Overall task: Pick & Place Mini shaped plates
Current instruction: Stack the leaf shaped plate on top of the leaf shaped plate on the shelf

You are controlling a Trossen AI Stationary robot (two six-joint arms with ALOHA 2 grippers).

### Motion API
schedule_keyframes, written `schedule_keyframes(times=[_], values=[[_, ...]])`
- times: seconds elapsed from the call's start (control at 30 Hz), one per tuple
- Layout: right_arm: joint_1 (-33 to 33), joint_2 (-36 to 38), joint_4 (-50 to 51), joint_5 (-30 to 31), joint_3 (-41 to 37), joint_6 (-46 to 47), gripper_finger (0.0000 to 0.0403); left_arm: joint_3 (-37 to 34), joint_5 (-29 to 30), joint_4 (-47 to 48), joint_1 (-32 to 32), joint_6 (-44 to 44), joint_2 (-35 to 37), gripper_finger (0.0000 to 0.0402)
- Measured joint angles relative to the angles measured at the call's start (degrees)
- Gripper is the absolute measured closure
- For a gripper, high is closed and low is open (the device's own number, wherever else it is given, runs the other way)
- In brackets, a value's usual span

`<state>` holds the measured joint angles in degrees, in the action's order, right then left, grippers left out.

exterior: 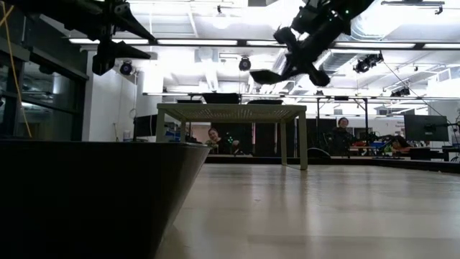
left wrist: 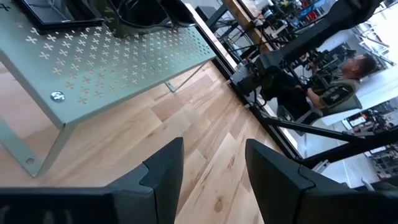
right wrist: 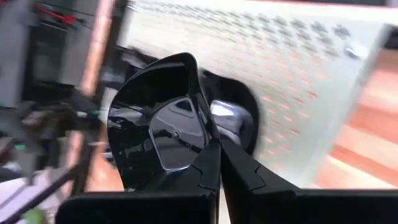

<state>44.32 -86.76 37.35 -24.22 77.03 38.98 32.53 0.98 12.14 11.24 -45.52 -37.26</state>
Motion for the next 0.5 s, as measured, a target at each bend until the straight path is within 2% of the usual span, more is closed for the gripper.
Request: schedule_keyframes(times=[0.23,0.5], values=[[0.62,-3.20,1.18,0.24,-0.04,-6.44,0.0403,0.00,0.03,0.00,0.00,0.13,0.00,0.0232],[5.82,-3.76,-0.13,-9.80,0.94,-19.85,0.0403,0.00,-0.14,0.02,-0.02,-1.02,0.00,0.0232]])
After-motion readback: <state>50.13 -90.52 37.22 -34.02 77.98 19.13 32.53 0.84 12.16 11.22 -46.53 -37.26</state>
